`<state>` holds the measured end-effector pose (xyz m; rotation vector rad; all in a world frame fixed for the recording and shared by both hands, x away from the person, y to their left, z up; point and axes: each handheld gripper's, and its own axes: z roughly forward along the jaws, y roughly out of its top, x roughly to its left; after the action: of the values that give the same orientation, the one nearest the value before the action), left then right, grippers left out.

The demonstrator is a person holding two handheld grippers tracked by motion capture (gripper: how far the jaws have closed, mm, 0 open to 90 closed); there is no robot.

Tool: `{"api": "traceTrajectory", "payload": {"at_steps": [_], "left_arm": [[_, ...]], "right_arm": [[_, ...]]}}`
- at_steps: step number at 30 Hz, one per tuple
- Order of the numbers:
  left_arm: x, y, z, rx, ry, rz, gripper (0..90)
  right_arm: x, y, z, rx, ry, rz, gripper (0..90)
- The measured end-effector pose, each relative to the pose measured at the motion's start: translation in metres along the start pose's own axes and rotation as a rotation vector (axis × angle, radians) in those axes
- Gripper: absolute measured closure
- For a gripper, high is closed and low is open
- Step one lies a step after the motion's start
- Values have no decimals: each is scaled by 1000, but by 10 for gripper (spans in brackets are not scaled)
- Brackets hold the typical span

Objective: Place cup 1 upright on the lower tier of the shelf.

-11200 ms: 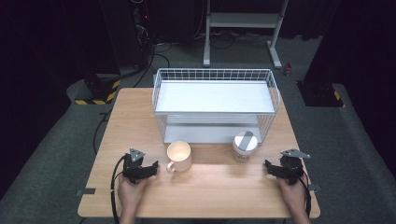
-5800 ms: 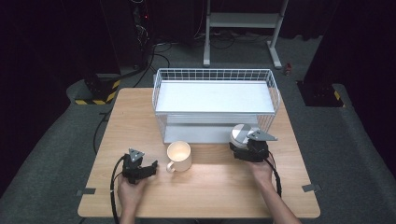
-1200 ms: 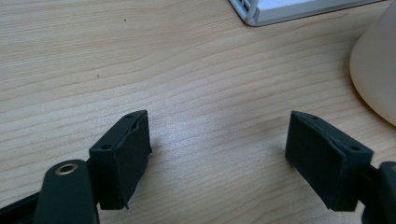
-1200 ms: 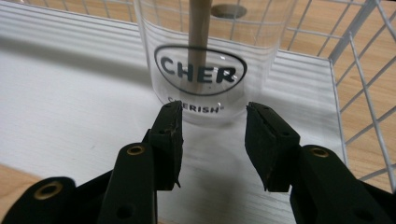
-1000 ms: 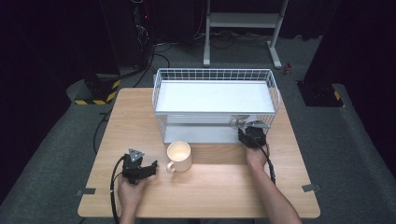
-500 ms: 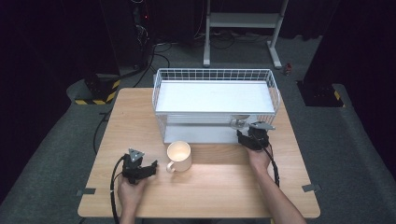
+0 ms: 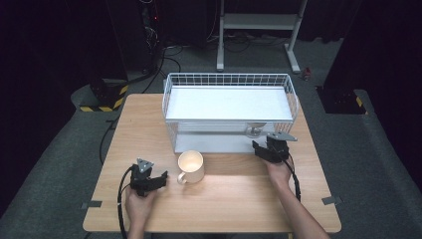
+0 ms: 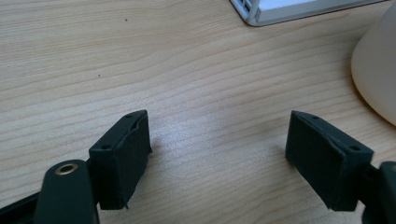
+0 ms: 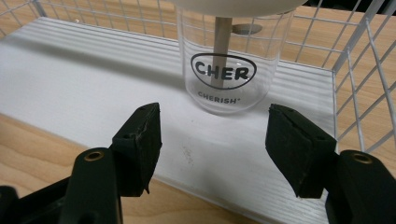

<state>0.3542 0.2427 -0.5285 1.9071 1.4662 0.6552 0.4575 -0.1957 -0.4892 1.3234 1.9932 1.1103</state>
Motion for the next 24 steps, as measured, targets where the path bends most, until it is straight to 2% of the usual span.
{"api": "traceTrajectory", "payload": {"at_steps": [6, 9, 15, 24], "left_arm": [[0, 0, 0, 0, 0, 0, 224], [0, 0, 0, 0, 0, 0, 224], [0, 0, 0, -1, 0, 1, 224], [0, 0, 0, 0, 0, 0, 224]], "right_arm": [[-2, 0, -5, -20, 11, -5, 356], [-3, 0, -8, -11, 16, 8, 353], [-4, 1, -16, -29, 25, -12, 349], [-2, 3, -25, -30, 54, -10, 338]]}}
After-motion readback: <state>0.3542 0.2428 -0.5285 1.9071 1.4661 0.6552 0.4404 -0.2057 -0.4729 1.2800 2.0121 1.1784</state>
